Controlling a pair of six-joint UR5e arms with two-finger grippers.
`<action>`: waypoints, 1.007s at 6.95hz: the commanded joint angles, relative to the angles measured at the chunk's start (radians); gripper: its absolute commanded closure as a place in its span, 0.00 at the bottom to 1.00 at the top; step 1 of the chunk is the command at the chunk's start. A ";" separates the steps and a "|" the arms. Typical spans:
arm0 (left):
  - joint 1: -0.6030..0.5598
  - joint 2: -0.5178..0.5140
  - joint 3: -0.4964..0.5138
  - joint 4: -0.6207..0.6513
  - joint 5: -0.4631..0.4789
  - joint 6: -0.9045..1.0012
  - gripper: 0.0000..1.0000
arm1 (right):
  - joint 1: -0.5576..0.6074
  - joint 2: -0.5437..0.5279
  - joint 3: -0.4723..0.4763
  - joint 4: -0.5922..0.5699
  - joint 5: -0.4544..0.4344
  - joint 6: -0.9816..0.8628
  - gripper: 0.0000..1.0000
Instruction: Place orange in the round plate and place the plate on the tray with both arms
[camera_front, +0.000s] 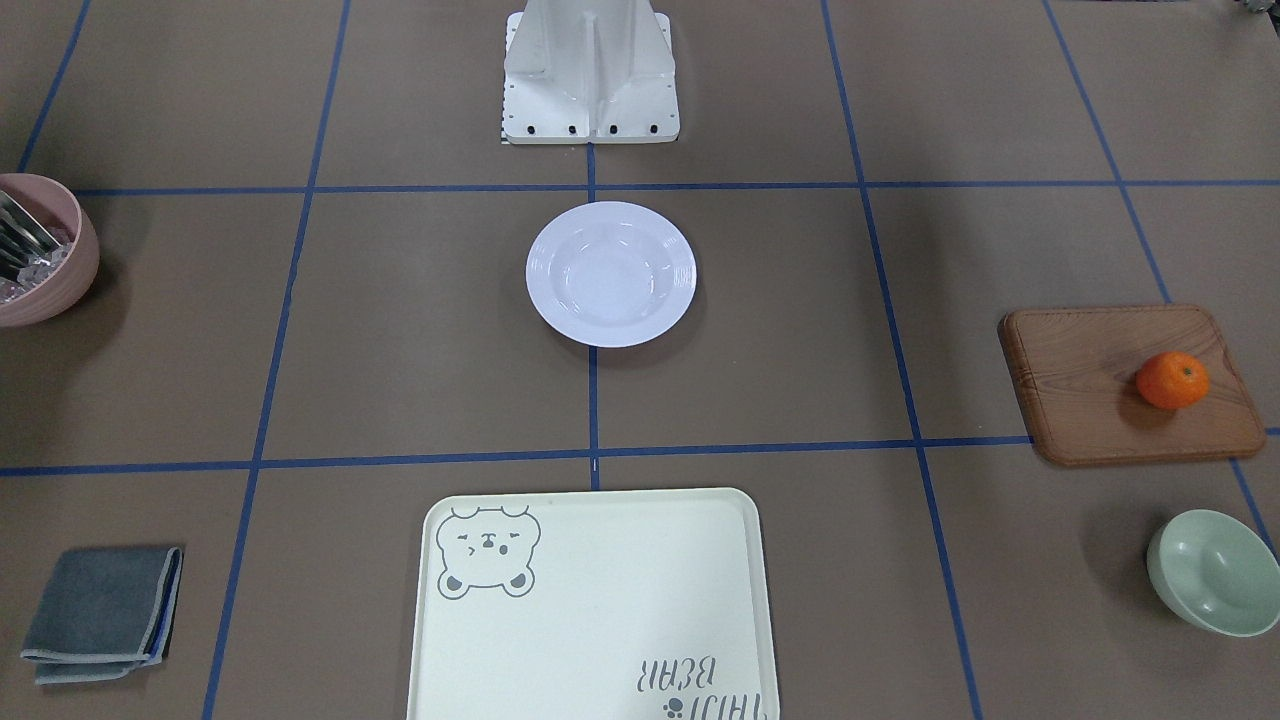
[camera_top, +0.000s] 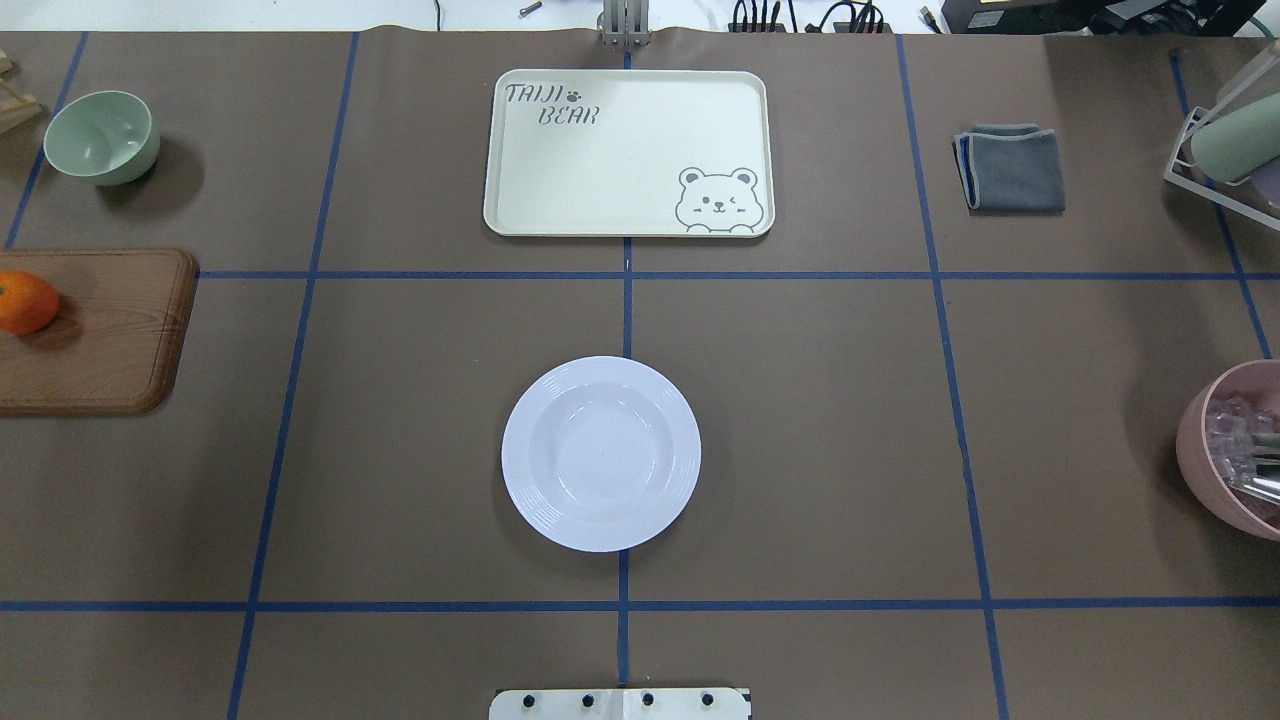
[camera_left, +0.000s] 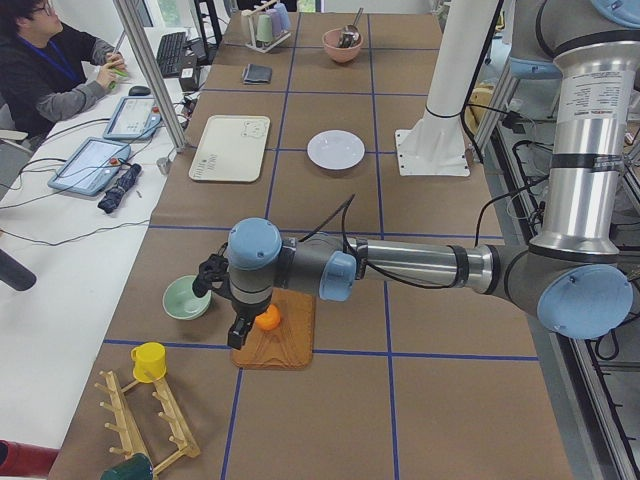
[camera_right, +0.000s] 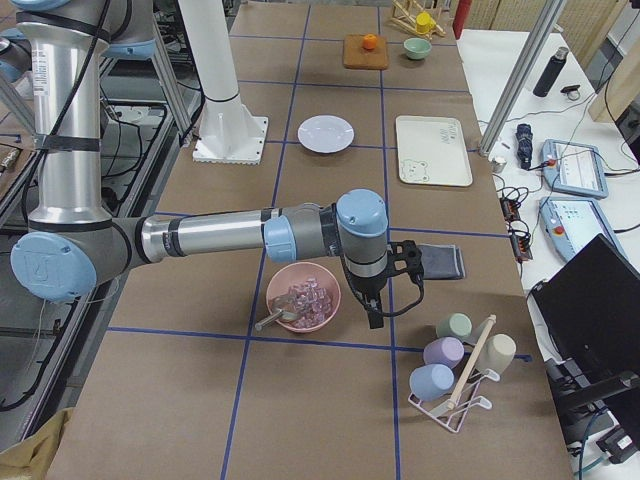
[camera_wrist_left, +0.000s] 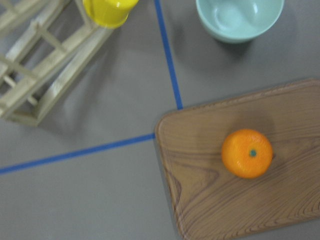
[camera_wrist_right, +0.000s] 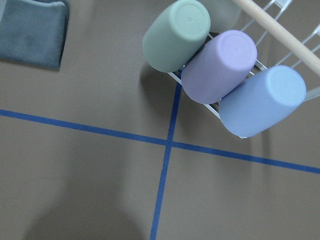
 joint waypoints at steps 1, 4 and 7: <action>0.001 -0.002 0.020 -0.106 0.000 -0.055 0.02 | -0.001 -0.095 -0.004 0.278 0.032 0.024 0.00; 0.069 0.037 0.001 -0.217 0.009 -0.278 0.02 | -0.059 -0.062 0.028 0.303 0.033 0.350 0.00; 0.236 0.050 0.138 -0.505 0.043 -0.562 0.02 | -0.193 -0.040 0.046 0.306 -0.076 0.555 0.00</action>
